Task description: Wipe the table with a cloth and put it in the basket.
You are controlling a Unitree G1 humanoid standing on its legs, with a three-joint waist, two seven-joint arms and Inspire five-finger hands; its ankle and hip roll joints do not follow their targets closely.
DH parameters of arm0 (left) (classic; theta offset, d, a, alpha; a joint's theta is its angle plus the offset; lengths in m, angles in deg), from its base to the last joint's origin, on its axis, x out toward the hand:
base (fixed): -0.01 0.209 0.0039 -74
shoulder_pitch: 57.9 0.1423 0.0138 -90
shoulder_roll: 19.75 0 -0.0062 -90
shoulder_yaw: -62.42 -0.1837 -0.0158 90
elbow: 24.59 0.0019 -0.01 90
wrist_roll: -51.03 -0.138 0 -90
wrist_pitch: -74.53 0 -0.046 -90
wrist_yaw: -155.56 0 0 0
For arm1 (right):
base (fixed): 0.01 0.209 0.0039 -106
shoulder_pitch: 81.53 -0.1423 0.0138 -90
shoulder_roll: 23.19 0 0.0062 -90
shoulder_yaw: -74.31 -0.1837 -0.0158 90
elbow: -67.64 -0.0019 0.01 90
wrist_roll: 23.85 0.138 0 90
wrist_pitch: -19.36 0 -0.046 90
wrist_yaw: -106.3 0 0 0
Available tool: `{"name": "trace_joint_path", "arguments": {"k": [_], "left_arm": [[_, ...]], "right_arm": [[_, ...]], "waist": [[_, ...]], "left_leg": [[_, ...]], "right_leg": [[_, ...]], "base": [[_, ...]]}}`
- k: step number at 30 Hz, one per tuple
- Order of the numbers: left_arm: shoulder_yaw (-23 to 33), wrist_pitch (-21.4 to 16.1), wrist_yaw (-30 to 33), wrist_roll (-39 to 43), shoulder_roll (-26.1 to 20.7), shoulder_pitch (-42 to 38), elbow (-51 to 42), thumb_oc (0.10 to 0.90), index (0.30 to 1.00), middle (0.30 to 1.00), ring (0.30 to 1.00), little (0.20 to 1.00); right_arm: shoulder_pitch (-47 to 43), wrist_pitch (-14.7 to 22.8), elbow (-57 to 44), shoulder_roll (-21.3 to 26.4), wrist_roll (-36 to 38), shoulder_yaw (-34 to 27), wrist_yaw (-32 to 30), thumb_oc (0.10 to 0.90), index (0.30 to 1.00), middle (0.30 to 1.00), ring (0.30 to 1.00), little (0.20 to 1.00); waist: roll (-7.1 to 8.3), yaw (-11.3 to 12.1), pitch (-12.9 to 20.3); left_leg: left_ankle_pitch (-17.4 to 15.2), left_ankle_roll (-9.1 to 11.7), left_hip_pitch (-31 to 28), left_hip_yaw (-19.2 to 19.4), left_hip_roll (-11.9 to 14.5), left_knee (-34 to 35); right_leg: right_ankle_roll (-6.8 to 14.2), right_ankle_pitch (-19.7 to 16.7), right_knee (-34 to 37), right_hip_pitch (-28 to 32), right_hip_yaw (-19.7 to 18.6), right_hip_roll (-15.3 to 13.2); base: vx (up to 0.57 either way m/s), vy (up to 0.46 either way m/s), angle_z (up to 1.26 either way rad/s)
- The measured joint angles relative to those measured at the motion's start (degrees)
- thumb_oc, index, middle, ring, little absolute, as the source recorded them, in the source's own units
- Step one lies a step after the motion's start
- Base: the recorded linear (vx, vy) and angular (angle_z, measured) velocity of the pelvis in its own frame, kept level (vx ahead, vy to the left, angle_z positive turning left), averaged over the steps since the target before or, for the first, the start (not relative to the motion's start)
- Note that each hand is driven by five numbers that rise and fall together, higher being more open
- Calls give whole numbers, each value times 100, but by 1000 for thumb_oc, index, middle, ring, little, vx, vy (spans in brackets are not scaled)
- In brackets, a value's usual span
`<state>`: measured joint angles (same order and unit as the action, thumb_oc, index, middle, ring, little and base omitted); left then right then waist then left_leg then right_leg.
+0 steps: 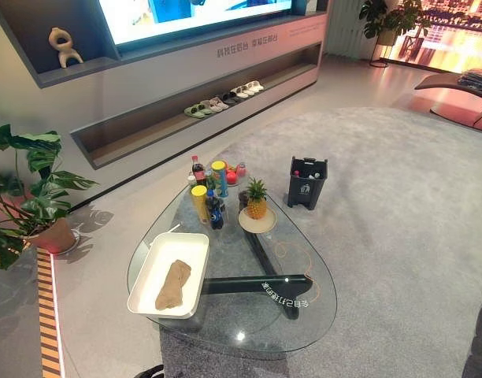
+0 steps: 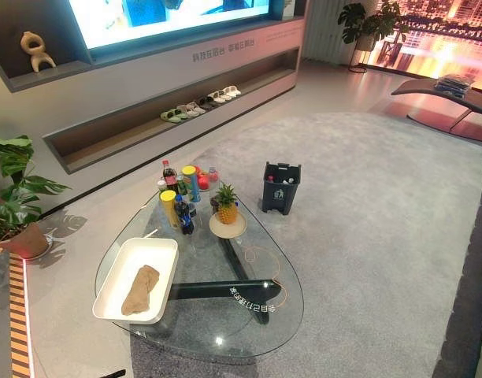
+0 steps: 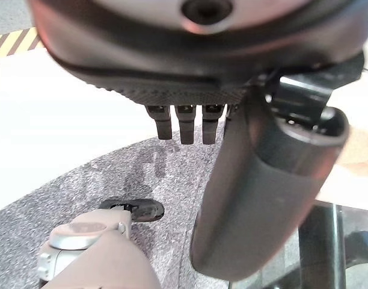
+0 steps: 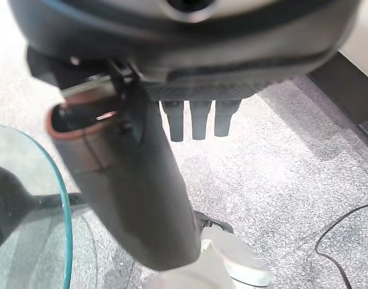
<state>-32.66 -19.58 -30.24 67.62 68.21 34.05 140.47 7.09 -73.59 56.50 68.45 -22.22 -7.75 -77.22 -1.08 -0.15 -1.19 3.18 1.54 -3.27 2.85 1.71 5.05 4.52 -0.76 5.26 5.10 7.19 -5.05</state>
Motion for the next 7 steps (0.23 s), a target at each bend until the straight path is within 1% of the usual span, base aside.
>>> {"name": "trace_joint_path", "arguments": {"k": [7], "left_arm": [[-101, -2, -1, 1, 2, -2, 12, 800, 900, 900, 900, 900]], "right_arm": [[-13, -7, -2, -8, -23, 21, 41, 800, 900, 900, 900, 900]], "waist": [[22, 1, -37]], "left_leg": [[-45, 7, -71, -1, 7, 7]], "right_leg": [[4, 53, 0, 70, -2, 2]], "base": [[0, 0, 0]]}}
